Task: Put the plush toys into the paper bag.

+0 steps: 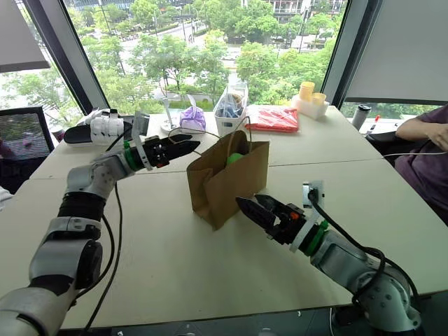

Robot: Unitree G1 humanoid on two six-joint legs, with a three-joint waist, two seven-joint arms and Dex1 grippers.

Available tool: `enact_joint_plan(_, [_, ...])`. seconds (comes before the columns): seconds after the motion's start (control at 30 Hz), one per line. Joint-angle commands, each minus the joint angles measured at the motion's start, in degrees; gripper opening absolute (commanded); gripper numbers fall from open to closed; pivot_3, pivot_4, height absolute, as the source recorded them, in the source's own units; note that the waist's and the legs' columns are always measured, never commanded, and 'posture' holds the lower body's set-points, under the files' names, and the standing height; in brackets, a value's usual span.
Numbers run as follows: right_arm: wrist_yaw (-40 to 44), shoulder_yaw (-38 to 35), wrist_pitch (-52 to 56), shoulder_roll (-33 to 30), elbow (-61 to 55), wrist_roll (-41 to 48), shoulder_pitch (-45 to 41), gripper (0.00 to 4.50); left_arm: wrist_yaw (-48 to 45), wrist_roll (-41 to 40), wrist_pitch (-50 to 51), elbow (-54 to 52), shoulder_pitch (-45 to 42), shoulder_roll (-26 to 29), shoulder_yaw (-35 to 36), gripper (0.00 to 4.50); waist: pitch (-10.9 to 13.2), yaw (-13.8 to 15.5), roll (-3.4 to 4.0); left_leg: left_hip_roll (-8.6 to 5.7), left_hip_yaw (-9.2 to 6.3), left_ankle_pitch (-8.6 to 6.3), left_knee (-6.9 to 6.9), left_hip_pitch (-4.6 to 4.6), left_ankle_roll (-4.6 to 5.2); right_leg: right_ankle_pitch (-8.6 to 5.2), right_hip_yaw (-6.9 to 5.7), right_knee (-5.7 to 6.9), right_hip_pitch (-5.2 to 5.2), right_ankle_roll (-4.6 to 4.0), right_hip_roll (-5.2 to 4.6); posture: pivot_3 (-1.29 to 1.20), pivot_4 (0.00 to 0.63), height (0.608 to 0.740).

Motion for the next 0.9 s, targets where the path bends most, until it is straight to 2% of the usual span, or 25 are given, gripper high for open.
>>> enact_joint_plan(0.03, [2.1,2.1,-0.2,1.5,0.9,-3.2,-2.6,2.69,-1.3,1.8,-1.9,-2.5,0.8,0.9,-1.0,4.50,0.0,0.3,-0.03,0.00,-0.04,0.00,0.01,-0.03,0.00,0.00,-0.01,0.00,0.00,0.00,0.00,0.00,0.150,0.740])
enact_joint_plan(0.2, [4.4,7.0,-1.1,5.5,7.9,-11.9,-8.7,0.11,-1.0,4.7,-3.9,-1.5,3.4,2.6,-1.3,4.50,0.0,-0.3,-0.05,0.00,0.04,0.02,0.00,-0.02,-0.03,0.01,0.01,0.03,-0.09,-0.01,-0.02,0.00,0.150,0.740])
enact_joint_plan(0.37, [5.2,6.6,-3.2,8.8,13.9,-18.3,-12.0,0.04,2.0,4.5,-4.9,-0.2,4.3,1.9,0.8,4.50,0.0,-0.1,-0.05,0.01,0.01,0.03,-0.01,-0.03,-0.05,0.01,0.00,0.21,-0.19,-0.01,-0.02,0.00,0.150,0.740])
enact_joint_plan(0.43, [5.0,5.9,-4.0,9.9,15.8,-20.5,-13.2,0.04,1.3,3.5,-3.7,-3.1,5.9,2.1,0.9,4.50,0.0,-0.1,-0.05,0.01,0.01,0.03,-0.01,-0.04,-0.05,0.01,-0.01,0.22,-0.20,-0.01,-0.02,0.00,0.150,0.740])
enact_joint_plan(0.57, [6.1,5.3,-4.3,11.0,17.5,-22.9,-14.6,0.04,2.0,0.5,0.8,-15.5,11.8,2.0,0.9,4.50,0.0,-0.3,-0.05,0.01,0.01,0.04,-0.02,-0.06,-0.07,0.01,0.01,0.41,-0.30,-0.02,-0.04,0.00,0.150,0.740])
enact_joint_plan(0.73, [7.3,4.7,-2.8,12.1,17.0,-23.0,-16.2,0.04,9.1,-0.3,4.6,-34.9,21.2,0.3,-1.2,4.50,0.0,-0.3,-0.05,0.05,-0.07,0.02,-0.04,-0.03,-0.06,0.01,0.07,0.66,-0.39,-0.03,-0.12,0.00,0.150,0.740])
enact_joint_plan(0.9, [9.1,5.5,-0.6,13.0,16.3,-22.9,-17.4,0.04,15.4,-0.1,7.5,-47.0,26.9,-2.5,-5.1,4.50,0.0,0.0,-0.05,0.06,-0.03,0.03,-0.02,0.02,-0.07,0.01,0.08,0.59,-0.36,-0.03,-0.10,0.00,0.150,0.740])
